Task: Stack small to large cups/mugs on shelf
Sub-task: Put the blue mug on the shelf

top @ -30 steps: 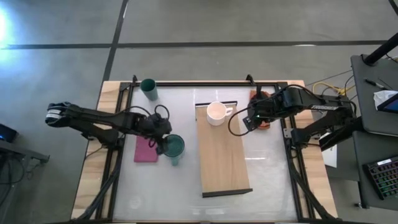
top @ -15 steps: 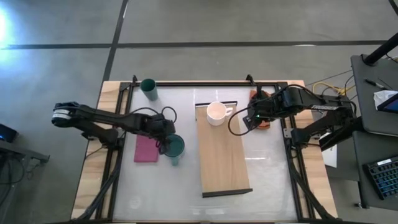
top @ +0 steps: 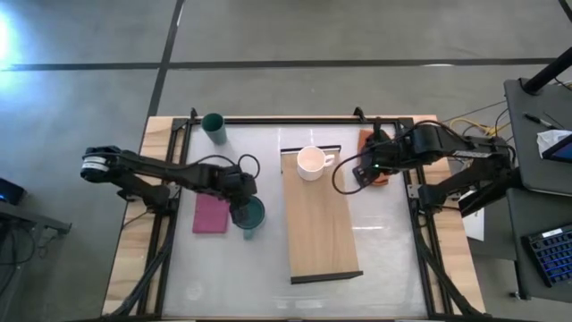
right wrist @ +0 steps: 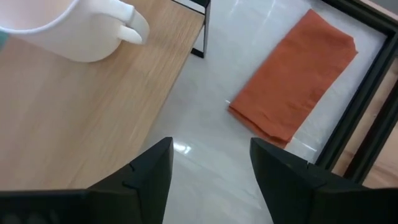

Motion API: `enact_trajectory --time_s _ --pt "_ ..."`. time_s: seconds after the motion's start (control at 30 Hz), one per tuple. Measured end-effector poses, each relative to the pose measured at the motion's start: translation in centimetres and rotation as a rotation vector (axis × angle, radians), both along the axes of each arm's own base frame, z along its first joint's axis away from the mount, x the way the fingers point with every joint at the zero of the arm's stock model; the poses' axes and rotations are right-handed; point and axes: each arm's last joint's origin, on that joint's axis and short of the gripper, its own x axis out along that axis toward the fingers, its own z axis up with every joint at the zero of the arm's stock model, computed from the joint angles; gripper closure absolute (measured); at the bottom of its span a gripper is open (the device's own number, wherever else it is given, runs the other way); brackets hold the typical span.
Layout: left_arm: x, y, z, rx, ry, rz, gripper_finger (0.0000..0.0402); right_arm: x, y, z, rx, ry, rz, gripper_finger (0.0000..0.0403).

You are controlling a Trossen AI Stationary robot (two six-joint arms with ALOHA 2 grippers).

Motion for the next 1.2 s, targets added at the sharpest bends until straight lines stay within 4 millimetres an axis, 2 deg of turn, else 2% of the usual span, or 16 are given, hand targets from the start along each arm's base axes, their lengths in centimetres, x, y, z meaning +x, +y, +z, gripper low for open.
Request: enact_trajectory --time_s 0.1,0.23,0.33,0.43,0.53,0.77,0.97,1.07,1.2 --pt "-0.1 0.3 1.7 0.01 -0.015 0.043 0.0395 -1.0 0.3 0.3 0.011 -0.035 -0.019 0.0195" --pt "0.0 0.4 6.0 -0.006 -0.055 0.071 0.0395 -3.0 0.9 -0.1 0.024 -0.068 -0.056 0.0195" --pt "0.1 0.3 8.8 -0.027 -0.072 0.095 0.0395 -4.8 1.1 -1.6 0.026 -0.062 -0.1 0.0195" --pt "0.9 0.3 12.0 -0.059 -0.16 0.13 0.0395 -6.7 1.1 -3.6 0.043 -0.054 -0.174 0.0195" --pt "1.6 0.3 14.1 -0.094 -0.169 0.155 0.0395 -8.2 1.2 -5.5 0.067 -0.079 -0.232 0.0195" --pt "5.2 -0.2 16.8 -0.162 -0.142 0.202 0.0395 -10.2 1.1 -9.6 0.162 -0.193 -0.344 0.0195" --pt "9.8 -1.2 18.4 -0.181 -0.191 0.189 0.0395 -10.4 1.2 -12.8 0.251 -0.252 -0.361 0.0195" --pt "11.7 -1.4 18.5 -0.185 -0.2 0.18 0.0395 -10.0 1.3 -14.0 0.261 -0.285 -0.335 0.0195" --pt "13.6 -1.6 17.5 -0.196 -0.165 0.173 0.0395 -9.7 1.4 -14.7 0.275 -0.322 -0.28 0.0195"
